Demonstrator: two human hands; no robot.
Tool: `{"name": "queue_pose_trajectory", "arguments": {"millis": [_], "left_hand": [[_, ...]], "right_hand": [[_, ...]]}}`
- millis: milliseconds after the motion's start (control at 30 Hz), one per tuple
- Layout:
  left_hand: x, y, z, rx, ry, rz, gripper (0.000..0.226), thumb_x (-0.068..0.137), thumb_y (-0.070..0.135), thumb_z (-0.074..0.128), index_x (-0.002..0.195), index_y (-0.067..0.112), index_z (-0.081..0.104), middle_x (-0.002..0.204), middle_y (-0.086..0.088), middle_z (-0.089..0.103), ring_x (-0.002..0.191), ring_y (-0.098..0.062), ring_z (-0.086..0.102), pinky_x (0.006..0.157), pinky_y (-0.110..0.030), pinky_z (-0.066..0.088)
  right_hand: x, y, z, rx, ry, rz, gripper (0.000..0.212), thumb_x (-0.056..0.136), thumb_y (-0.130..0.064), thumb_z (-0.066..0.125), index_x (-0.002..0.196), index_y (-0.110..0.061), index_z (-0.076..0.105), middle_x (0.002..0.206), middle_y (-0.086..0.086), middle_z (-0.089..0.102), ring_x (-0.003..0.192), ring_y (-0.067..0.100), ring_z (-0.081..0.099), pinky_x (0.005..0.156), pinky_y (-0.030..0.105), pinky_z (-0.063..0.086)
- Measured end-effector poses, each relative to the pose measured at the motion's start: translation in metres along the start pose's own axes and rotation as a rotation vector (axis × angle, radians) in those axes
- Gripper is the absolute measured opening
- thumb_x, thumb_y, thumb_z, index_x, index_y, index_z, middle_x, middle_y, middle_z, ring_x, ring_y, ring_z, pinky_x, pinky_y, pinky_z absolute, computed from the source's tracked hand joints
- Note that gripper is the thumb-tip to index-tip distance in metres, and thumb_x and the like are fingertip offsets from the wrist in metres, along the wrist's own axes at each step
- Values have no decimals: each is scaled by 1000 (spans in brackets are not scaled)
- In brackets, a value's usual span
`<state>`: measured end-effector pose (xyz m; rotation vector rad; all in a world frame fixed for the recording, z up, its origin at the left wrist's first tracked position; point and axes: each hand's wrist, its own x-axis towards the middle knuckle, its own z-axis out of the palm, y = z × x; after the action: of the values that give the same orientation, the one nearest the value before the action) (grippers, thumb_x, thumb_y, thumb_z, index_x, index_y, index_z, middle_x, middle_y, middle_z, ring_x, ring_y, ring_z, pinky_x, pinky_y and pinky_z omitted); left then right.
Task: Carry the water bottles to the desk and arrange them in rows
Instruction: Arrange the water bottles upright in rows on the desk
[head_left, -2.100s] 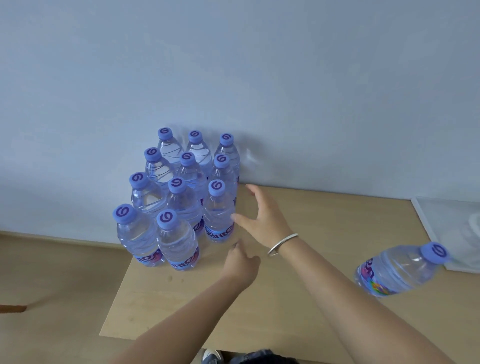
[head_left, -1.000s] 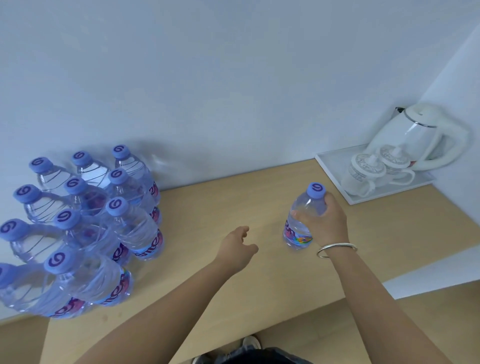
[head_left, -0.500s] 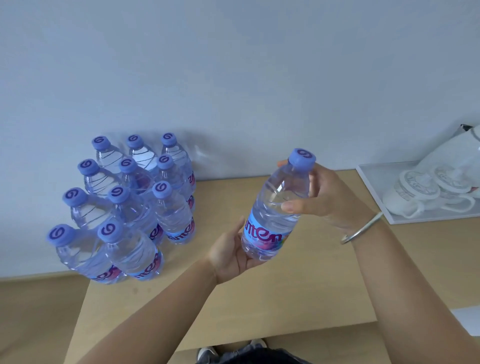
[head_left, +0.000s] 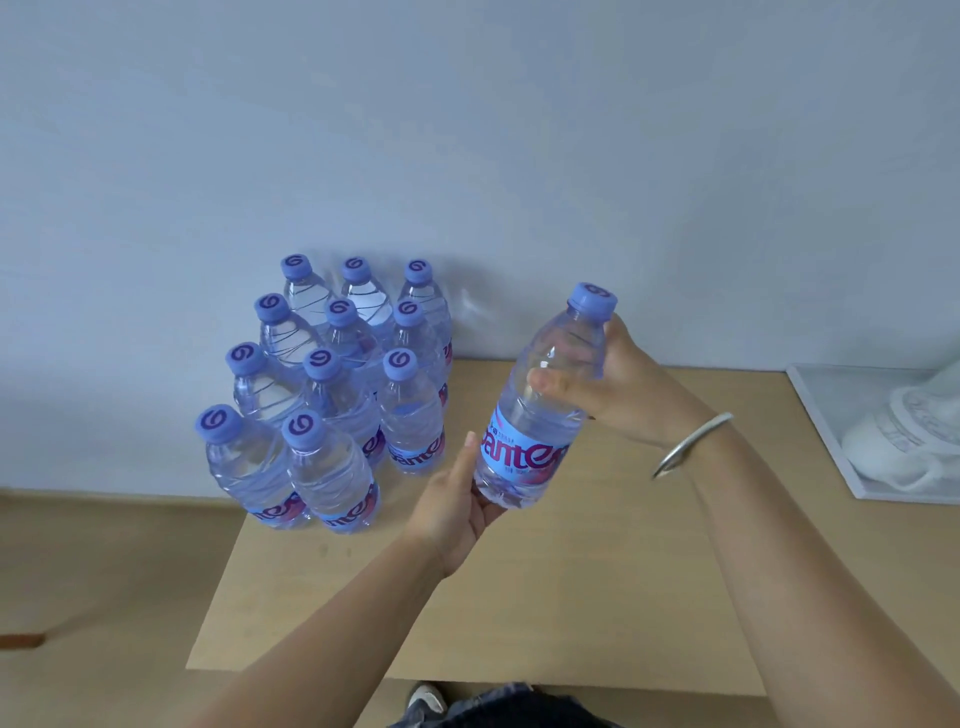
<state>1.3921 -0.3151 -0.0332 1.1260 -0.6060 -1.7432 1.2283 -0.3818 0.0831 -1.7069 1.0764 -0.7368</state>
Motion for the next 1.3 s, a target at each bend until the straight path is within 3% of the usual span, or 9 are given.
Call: {"name": "queue_pose_trajectory", "arguments": {"millis": [100, 233, 367, 600, 800, 900, 967, 1067, 1300], "left_hand": [[-2, -2, -7, -28, 73, 53, 45, 98, 38, 34, 98, 7, 66, 95, -11, 73, 85, -18, 70, 78, -26, 57], [-7, -1, -18, -44, 141, 85, 43, 98, 38, 36, 104, 6, 64, 100, -12, 72, 92, -18, 68, 91, -30, 51], [-12, 2, -30, -18, 92, 68, 41, 98, 35, 37, 111, 6, 63, 108, -11, 70, 99, -18, 67, 85, -26, 55], [-26, -1, -60, 301, 172, 54, 32, 98, 29, 40, 106, 18, 69, 105, -2, 72, 109, -14, 62, 94, -26, 48], [-42, -22, -77, 690, 281, 200, 55, 95, 3, 38, 101, 55, 57, 102, 30, 64, 98, 8, 54, 88, -11, 39], [-46, -36, -84, 766, 328, 187, 49, 94, 4, 40, 125, 40, 51, 111, 24, 60, 102, 4, 52, 79, 1, 35], [-47, -42, -88, 744, 379, 118, 48, 94, 8, 42, 138, 28, 42, 125, 13, 56, 116, -4, 50, 87, -10, 38], [-46, -46, -90, 732, 412, 74, 50, 94, 8, 44, 141, 24, 38, 129, 4, 53, 124, -11, 47, 93, -23, 36], [-40, -48, -98, 731, 450, 7, 50, 92, 7, 45, 140, 20, 40, 128, 1, 53, 117, -14, 52, 91, -22, 38]], "right_hand": [[1, 0, 13, -30, -1, 37, 96, 53, -62, 72, 121, -2, 41, 113, 7, 60, 107, 20, 60, 94, 46, 47], [1, 0, 28, 8, -3, 7, 72, 65, -42, 74, 114, 2, 47, 110, 14, 61, 106, 27, 60, 95, 52, 45], [8, -2, 33, 4, -25, -21, 47, 71, -29, 72, 103, 0, 53, 100, 17, 64, 99, 31, 62, 93, 53, 45], [13, 12, 64, -50, -47, 78, 59, 59, -44, 80, 109, -21, 57, 104, -2, 68, 99, 13, 64, 90, 42, 51], [16, 24, 97, -123, -59, 109, 46, 59, -43, 82, 94, -33, 54, 80, -18, 64, 71, -11, 59, 58, 5, 41], [17, 28, 111, -126, -54, 106, 50, 60, -42, 82, 98, -32, 51, 87, -15, 64, 79, -4, 60, 62, 11, 42], [17, 31, 119, -136, -40, 107, 51, 61, -40, 82, 100, -30, 50, 88, -12, 63, 80, 1, 60, 60, 9, 40], [18, 33, 131, -130, -39, 96, 51, 62, -36, 82, 102, -27, 52, 90, -13, 63, 81, -3, 59, 62, 4, 42], [15, 41, 155, -152, 5, 65, 61, 61, -32, 84, 113, -21, 53, 111, -1, 62, 102, 12, 59, 90, 26, 47]]}}
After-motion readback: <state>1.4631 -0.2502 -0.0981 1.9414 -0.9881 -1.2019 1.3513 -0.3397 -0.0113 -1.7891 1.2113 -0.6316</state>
